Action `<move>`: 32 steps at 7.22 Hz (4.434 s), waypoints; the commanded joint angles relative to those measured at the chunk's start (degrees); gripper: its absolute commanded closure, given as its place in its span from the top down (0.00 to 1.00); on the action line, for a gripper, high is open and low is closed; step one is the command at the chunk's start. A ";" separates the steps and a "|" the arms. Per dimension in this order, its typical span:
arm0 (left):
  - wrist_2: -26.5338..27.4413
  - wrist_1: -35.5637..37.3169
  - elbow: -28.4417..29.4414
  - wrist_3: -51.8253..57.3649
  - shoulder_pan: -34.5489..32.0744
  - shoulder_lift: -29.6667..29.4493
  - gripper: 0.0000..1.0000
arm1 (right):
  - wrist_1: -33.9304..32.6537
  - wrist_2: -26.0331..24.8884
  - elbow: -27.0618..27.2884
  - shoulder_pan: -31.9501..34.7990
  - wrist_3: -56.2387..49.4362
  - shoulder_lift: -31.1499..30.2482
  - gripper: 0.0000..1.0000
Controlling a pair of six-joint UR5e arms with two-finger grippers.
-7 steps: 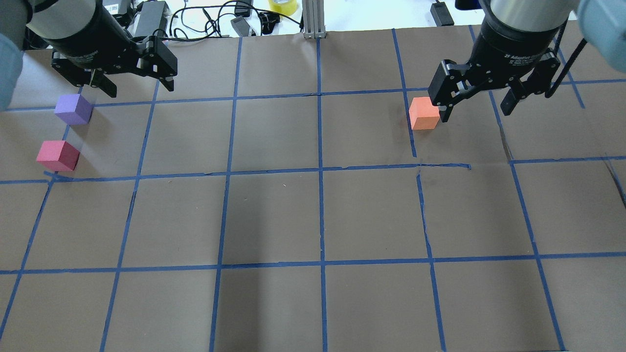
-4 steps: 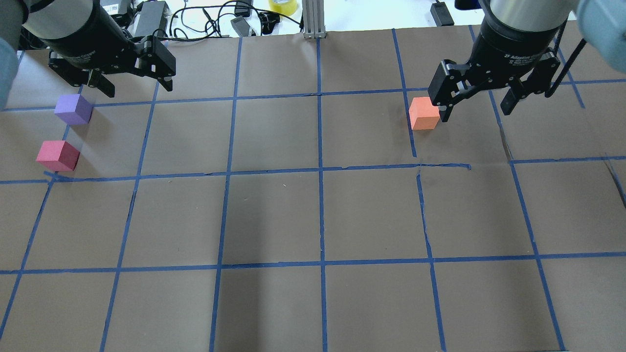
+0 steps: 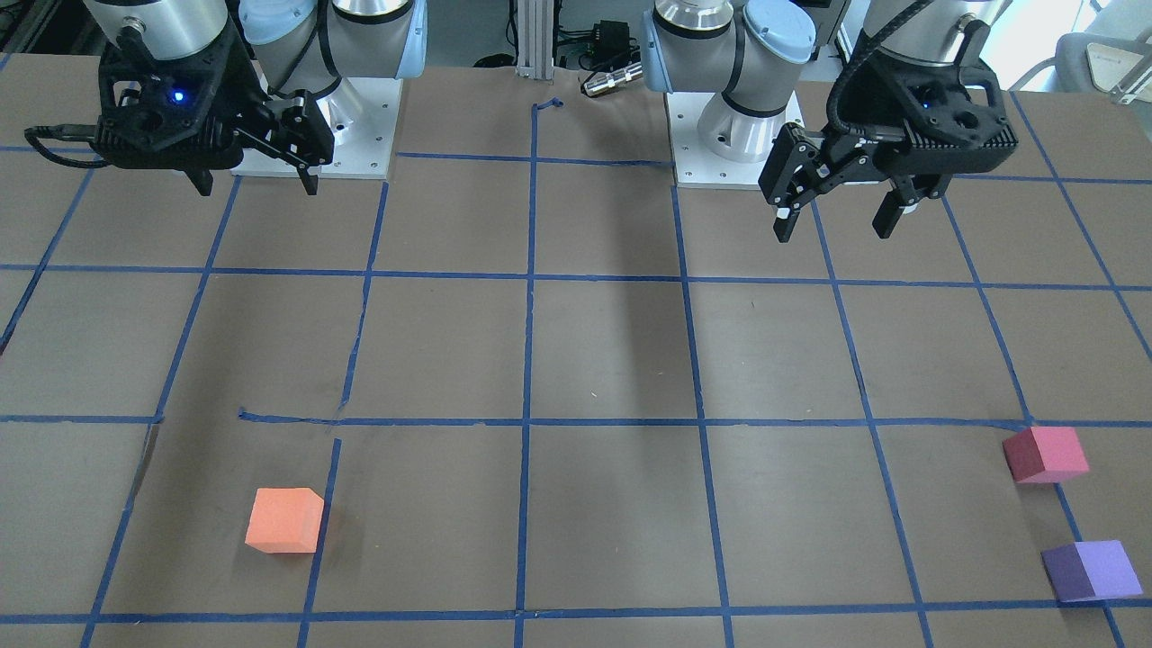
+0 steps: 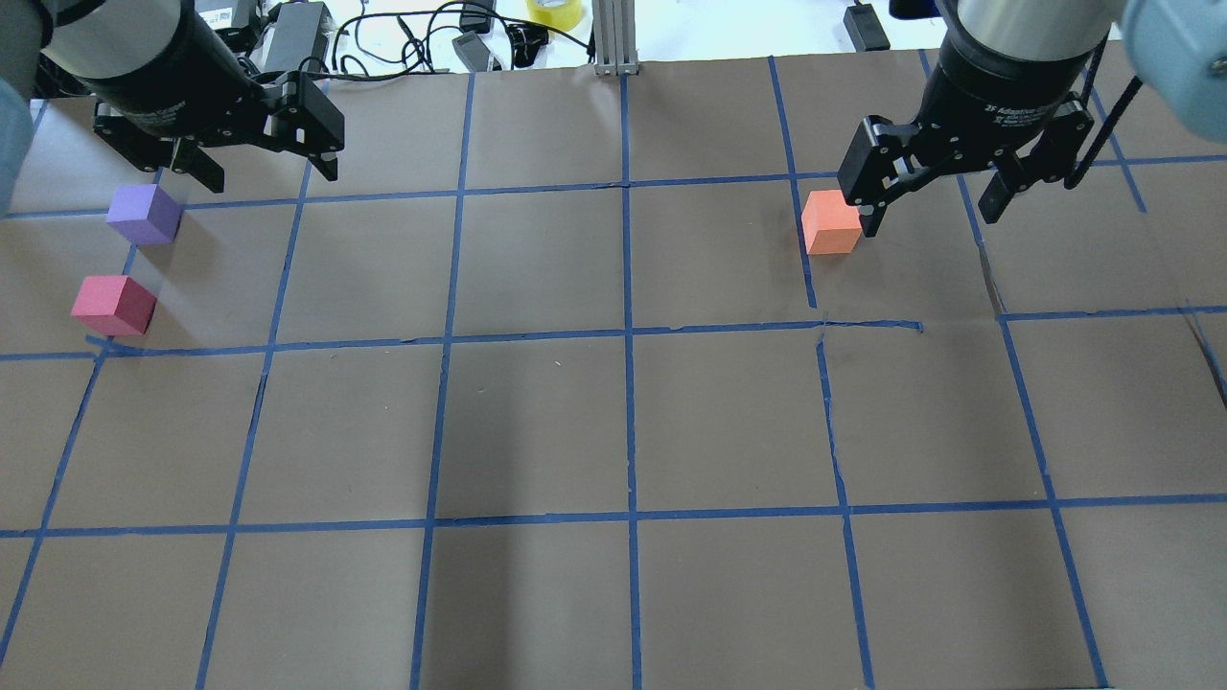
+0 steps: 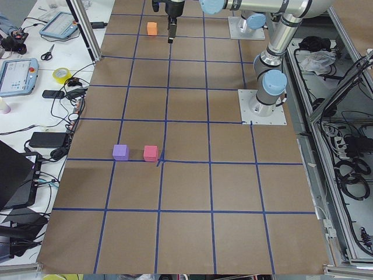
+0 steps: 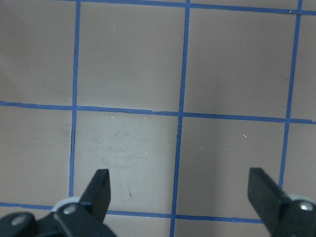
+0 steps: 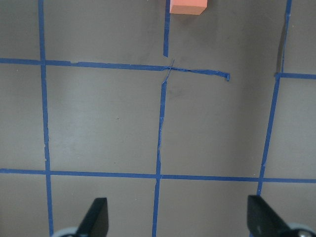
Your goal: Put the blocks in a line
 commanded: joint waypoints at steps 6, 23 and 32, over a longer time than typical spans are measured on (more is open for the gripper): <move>0.00 -0.03 0.00 0.00 -0.09 0.03 1.00 | -5.53 0.00 0.44 -1.15 -1.23 0.75 1.00; -2.45 -2.40 -1.23 -1.14 -0.53 3.36 1.00 | -44.31 -0.35 -2.46 -3.17 1.14 36.35 1.00; -2.11 -8.98 5.61 -0.79 4.56 -1.28 1.00 | -40.87 -0.44 0.00 -3.61 0.08 36.17 0.36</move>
